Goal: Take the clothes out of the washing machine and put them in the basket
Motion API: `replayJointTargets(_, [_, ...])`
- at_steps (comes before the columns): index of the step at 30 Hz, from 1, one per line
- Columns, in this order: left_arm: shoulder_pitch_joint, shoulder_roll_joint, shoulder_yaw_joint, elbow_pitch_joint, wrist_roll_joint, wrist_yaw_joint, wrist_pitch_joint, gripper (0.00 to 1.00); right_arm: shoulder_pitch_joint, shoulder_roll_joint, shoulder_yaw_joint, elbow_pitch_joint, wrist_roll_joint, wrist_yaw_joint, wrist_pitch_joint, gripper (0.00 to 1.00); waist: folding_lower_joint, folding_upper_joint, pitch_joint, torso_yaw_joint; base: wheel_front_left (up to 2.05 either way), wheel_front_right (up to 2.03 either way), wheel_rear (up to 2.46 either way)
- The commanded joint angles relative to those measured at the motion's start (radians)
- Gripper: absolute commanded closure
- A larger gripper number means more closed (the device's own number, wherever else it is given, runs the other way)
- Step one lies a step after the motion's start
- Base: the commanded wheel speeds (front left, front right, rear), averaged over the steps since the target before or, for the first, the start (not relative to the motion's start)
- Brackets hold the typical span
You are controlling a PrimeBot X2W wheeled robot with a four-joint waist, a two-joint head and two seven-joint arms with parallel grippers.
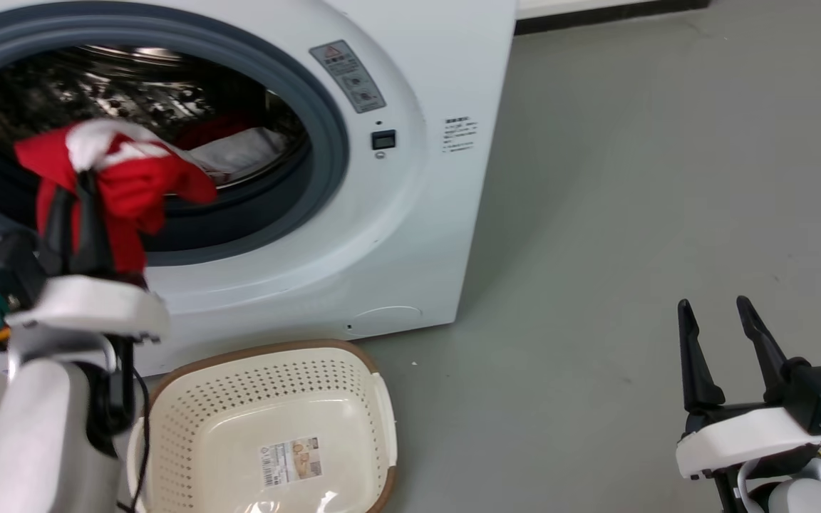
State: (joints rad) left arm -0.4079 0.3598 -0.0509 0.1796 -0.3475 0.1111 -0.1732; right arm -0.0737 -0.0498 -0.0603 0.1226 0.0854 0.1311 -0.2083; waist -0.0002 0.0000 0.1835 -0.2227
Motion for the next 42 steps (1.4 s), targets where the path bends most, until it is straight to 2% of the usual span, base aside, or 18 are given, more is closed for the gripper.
replayJointTargets(1, [0.046, -0.008, -0.001, -0.05, 0.005, 0.015, 0.001, 1.0, 0.014, -0.001, -0.004, -0.013, -0.009, -0.001, 0.006, 0.0, 0.0002, 0.0, -0.016, 0.028, 0.0, 0.0, 0.0])
replayJointTargets(8, [0.246, -0.056, -0.033, -0.218, 0.011, 0.069, 0.023, 1.0, 0.041, -0.001, -0.009, -0.05, -0.032, -0.001, 0.041, 0.0, 0.0002, 0.0, -0.038, 0.092, 0.0, 0.0, 0.0])
replayJointTargets(14, [0.379, -0.119, -0.083, -0.207, -0.011, 0.087, 0.028, 1.0, 0.051, -0.001, -0.004, -0.086, -0.045, -0.001, 0.065, 0.0, 0.0002, 0.0, -0.028, 0.132, 0.0, 0.0, 0.0])
replayJointTargets(20, [0.424, -0.18, -0.123, -0.074, -0.05, 0.061, -0.003, 1.0, 0.041, -0.001, 0.002, -0.115, -0.052, -0.001, 0.081, 0.0, 0.0002, 0.0, 0.006, 0.153, 0.0, 0.0, 0.0])
replayJointTargets(26, [0.351, -0.209, -0.138, 0.093, -0.07, 0.026, -0.039, 1.0, 0.004, -0.001, 0.015, -0.14, -0.055, -0.001, 0.086, 0.0, 0.0002, 0.0, 0.084, 0.138, 0.0, 0.0, 0.0])
replayJointTargets(42, [0.023, -0.194, -0.112, 0.543, -0.071, -0.043, -0.086, 1.0, -0.107, 0.0, 0.044, -0.126, -0.018, -0.001, 0.04, 0.0, 0.0002, 0.0, 0.343, 0.017, 0.0, 0.0, 0.0])
